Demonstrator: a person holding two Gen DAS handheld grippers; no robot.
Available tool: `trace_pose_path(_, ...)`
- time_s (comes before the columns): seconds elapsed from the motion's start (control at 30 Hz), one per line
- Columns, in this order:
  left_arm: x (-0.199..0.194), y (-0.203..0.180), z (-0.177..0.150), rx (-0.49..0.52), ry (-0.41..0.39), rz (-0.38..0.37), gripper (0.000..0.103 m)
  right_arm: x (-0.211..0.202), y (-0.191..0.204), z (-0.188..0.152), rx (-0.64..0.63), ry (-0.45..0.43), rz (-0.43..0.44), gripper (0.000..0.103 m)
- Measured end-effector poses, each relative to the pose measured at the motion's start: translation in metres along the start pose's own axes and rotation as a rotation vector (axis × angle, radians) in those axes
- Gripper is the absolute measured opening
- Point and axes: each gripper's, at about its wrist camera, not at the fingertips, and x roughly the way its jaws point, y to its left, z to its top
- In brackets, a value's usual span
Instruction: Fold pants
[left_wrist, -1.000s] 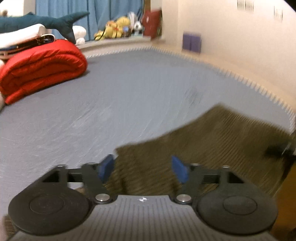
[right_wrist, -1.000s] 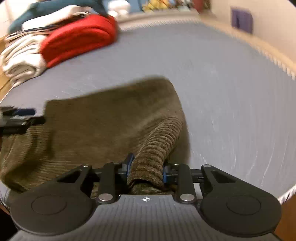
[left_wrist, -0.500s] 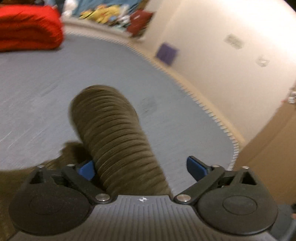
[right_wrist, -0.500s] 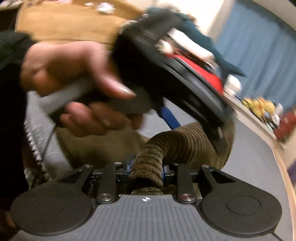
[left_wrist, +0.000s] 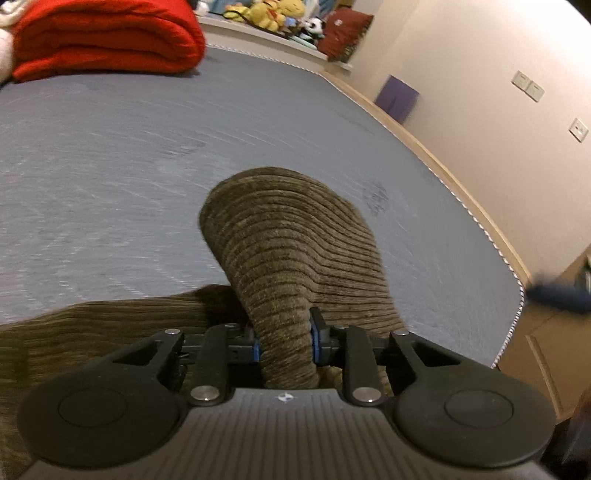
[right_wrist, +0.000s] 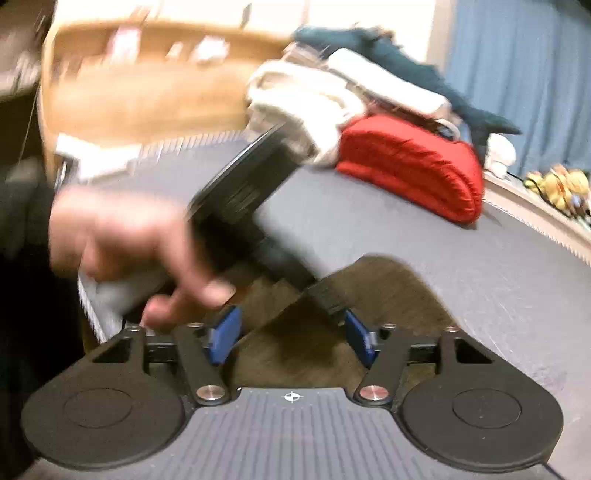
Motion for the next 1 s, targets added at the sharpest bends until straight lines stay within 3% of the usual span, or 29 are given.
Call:
trace_pose_path(0.17,-0.028,0.021,-0.005,-0.018,-0.042,0.032,0.023,0.001,-0.051,-0.007,0.227,-0.068,-0.120,0.080)
trace_pose_path(0.3,-0.054,0.041,-0.008,-0.048,-0.088,0.089,0.022,0.027,-0.071,-0.021,0.324,-0.031,-0.176,0.080)
trace_pose_path(0.5,-0.096,0.079,-0.010,-0.097,-0.159,0.243,0.022,0.079,-0.074,-0.033,0.418,0.066,-0.159,0.085)
trace_pose_path(0.63,-0.113,0.115,-0.016,-0.176,-0.137,0.313,0.023,0.109,-0.073,-0.042,0.469,0.151,-0.106,0.089)
trace_pose_path(0.73,-0.120,0.143,-0.021,-0.236,-0.089,0.313,0.034,0.126,-0.066,-0.046,0.484,0.207,-0.063,0.089)
trace_pose_path(0.77,-0.124,0.150,-0.023,-0.263,-0.097,0.330,0.044,0.131,-0.064,-0.047,0.489,0.220,-0.050,0.089)
trace_pose_path(0.8,-0.128,0.159,-0.025,-0.297,-0.103,0.348,0.062,0.136,-0.064,-0.047,0.499,0.234,-0.035,0.090)
trace_pose_path(0.87,-0.131,0.174,-0.027,-0.357,-0.102,0.344,0.084,0.145,-0.064,-0.048,0.524,0.261,-0.009,0.092)
trace_pose_path(1.0,-0.116,0.197,-0.031,-0.468,-0.014,0.241,0.089,0.165,-0.072,-0.053,0.598,0.323,0.024,0.094)
